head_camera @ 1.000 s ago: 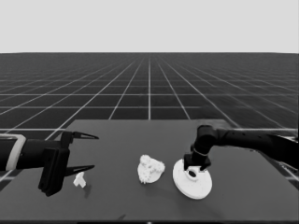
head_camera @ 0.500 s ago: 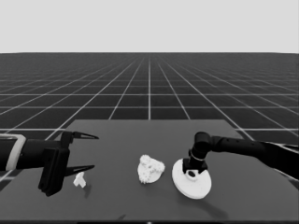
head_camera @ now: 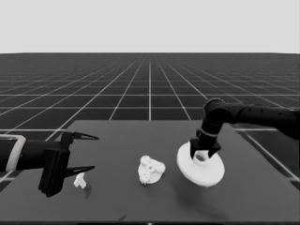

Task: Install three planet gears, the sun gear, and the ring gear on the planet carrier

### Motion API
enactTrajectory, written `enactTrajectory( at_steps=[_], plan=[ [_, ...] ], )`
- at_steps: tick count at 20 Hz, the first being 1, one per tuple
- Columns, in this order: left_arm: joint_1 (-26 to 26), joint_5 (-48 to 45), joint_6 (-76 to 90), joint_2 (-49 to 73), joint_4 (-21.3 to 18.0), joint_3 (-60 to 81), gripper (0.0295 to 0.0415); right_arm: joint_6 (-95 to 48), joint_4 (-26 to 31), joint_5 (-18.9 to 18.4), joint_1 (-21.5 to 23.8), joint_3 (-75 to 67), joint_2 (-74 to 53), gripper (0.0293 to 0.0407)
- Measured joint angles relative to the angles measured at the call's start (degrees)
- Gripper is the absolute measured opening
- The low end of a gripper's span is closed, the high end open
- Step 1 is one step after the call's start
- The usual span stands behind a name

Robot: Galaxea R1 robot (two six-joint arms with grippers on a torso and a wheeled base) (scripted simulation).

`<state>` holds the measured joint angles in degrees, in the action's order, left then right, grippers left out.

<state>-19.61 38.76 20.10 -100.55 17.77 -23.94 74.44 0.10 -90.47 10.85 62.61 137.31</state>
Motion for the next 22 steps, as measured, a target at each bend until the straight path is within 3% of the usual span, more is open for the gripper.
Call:
enactTrajectory(
  at_steps=[2,7,9,11,17,19,22],
  plan=[
    [0.00,0.00,0.00,0.00,0.00,0.00,0.0385,-0.76,3.73,-0.85,4.27,1.46,0.51,0.0348],
    [0.00,0.00,0.00,0.00,0.00,0.00,0.0385,-1.35,5.45,-1.35,6.07,2.55,0.88,0.0348],
    [0.00,0.00,0.00,0.00,0.00,0.00,0.0385,10.07,3.77,0.13,4.07,14.15,21.71,0.0348],
    [0.00,0.00,0.00,0.00,0.00,0.00,0.0385,8.68,3.14,0.11,3.33,24.00,32.14,0.0348],
    [0.00,0.00,0.00,0.00,0.00,0.00,0.0385,6.47,2.79,-0.05,2.98,30.90,37.16,0.0348],
    [0.00,0.00,0.00,0.00,0.00,0.00,0.0385,6.23,-8.94,1.84,-8.51,31.39,37.28,0.0348],
    [0.00,0.00,0.00,0.00,0.00,0.00,0.0385,4.13,-13.64,3.13,-13.88,34.64,38.08,0.0348]
  ],
)
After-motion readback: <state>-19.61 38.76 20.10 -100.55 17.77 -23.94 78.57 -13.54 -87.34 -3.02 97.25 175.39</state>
